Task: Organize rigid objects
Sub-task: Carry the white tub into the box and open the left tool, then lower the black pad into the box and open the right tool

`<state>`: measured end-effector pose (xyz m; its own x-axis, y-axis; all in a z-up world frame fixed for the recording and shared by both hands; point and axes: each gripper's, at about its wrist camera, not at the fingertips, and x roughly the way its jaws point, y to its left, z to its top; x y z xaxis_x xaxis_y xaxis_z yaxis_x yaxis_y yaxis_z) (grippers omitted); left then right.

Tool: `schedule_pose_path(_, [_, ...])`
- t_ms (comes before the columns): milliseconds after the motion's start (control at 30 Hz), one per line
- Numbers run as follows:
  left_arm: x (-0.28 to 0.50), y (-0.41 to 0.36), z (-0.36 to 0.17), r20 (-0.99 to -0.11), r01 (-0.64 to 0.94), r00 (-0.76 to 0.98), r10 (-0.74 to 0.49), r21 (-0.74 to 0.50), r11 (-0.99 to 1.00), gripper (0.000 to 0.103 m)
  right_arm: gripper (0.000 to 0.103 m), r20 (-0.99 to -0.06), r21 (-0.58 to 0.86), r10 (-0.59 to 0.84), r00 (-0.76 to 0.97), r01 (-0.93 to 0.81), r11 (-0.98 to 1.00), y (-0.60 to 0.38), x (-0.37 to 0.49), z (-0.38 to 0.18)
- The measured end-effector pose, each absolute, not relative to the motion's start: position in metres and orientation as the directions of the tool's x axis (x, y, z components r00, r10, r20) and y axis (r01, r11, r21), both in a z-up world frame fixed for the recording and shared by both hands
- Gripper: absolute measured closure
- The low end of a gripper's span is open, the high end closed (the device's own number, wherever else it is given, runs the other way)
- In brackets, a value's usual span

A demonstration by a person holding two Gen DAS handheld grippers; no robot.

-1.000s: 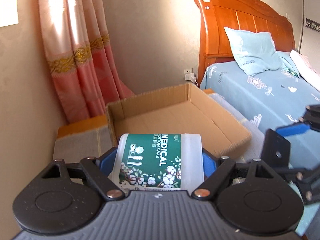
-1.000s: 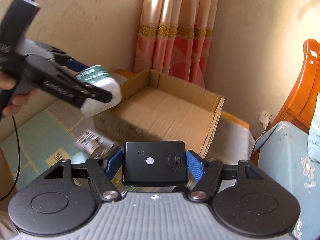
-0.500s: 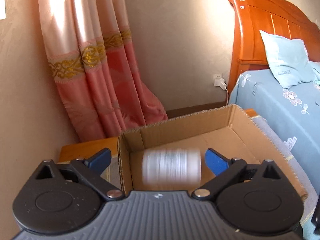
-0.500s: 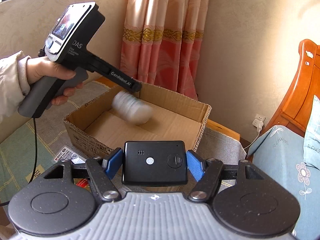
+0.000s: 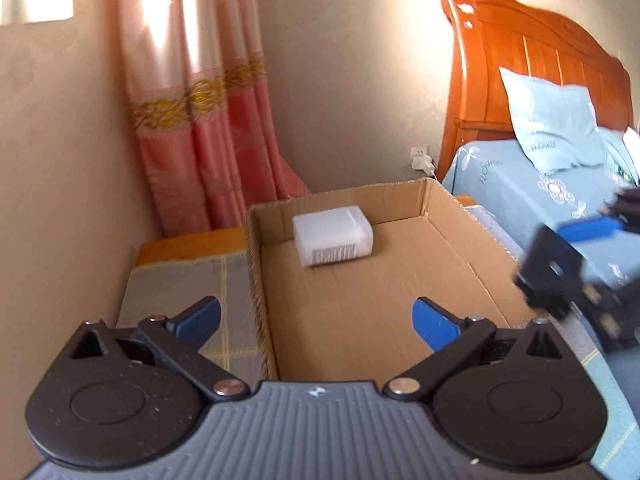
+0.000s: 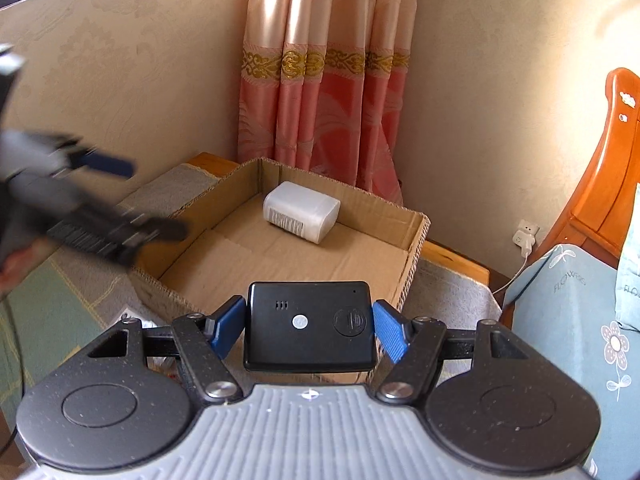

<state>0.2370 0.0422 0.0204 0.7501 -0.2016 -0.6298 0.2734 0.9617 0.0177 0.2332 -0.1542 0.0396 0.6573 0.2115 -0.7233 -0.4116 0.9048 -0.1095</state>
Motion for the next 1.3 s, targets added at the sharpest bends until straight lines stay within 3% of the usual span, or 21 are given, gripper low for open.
schedule_pose_path(300, [0.187, 0.074, 0.014, -0.598, 0.161, 0.791, -0.133, -0.006, 0.987, 0.001, 0.029, -0.774, -0.094, 0.175, 0.609, -0.384, 0.918, -0.143, 0.308, 0.029])
schedule_pose_path(633, [0.157, 0.069, -0.010, -0.636, 0.161, 0.763, -0.120, 0.008, 0.987, 0.001, 0.029, -0.821, -0.092, 0.086, 0.564, -0.278, 0.956, -0.136, 0.377, -0.009])
schedule_pose_path(700, [0.151, 0.067, -0.010, -0.633, 0.168, 0.765, -0.120, 0.015, 0.986, 0.001, 0.016, -0.825, -0.076, 0.079, 0.560, -0.249, 0.965, -0.139, 0.385, -0.011])
schedule_pose_path(733, [0.149, 0.066, -0.009, -0.632, 0.170, 0.766, -0.122, 0.016, 0.985, 0.001, 0.008, -0.830, -0.069, 0.079, 0.553, -0.241, 0.968, -0.140, 0.385, -0.012])
schedule_pose_path(833, [0.145, 0.065, -0.008, -0.625, 0.188, 0.768, -0.140, 0.011, 0.982, 0.001, 0.001, -0.813, -0.032, 0.118, 0.571, -0.246, 0.969, -0.146, 0.373, -0.003])
schedule_pose_path(1300, [0.128, 0.061, -0.014, -0.653, 0.210, 0.743, -0.151, 0.013, 0.978, 0.001, 0.000, -0.776, -0.038, 0.071, 0.627, -0.159, 0.986, -0.182, 0.274, 0.027])
